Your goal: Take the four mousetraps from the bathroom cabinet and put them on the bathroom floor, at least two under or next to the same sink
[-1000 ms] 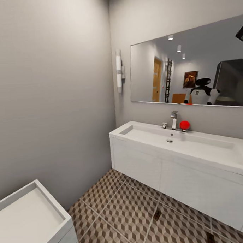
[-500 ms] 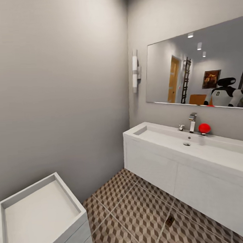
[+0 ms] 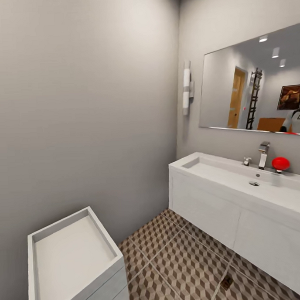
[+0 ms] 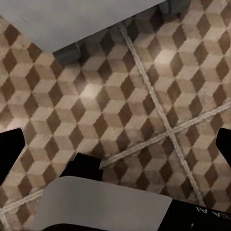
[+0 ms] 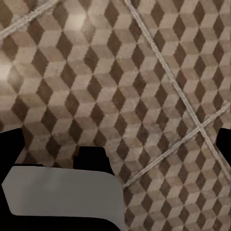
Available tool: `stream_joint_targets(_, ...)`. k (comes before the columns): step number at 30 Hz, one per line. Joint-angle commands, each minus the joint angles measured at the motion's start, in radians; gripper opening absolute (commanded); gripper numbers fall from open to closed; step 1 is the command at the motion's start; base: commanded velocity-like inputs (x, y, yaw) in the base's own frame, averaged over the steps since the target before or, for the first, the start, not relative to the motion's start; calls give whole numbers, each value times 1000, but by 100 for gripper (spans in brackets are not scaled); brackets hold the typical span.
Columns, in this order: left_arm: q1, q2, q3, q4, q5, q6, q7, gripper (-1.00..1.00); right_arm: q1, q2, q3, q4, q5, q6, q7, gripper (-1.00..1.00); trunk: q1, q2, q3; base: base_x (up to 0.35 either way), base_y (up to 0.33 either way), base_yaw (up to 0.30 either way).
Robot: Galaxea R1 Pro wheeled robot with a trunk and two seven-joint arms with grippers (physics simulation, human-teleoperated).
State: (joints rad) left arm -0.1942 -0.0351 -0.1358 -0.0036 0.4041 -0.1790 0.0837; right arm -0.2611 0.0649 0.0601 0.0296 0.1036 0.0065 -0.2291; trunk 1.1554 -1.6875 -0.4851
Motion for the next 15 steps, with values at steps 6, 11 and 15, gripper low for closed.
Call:
stream_joint_targets(6, -1, -1, -8, 1, 19, -3, 4, 100, -2, 2, 5, 3, 10, 0, -5, 100, 0, -1, 0, 0, 0, 107)
stream_joint_targets(11, -1, -2, -8, 1, 22, -4, 4, 100, -1, 2, 4, 3, 9, -1, -5, 100, 0, -1, 0, 0, 0, 31)
stream_joint_targets(15, 0, -3, -8, 0, 23, -4, 4, 100, -1, 2, 3, 3, 8, -2, -6, 100, 0, -1, 0, 0, 0, 11)
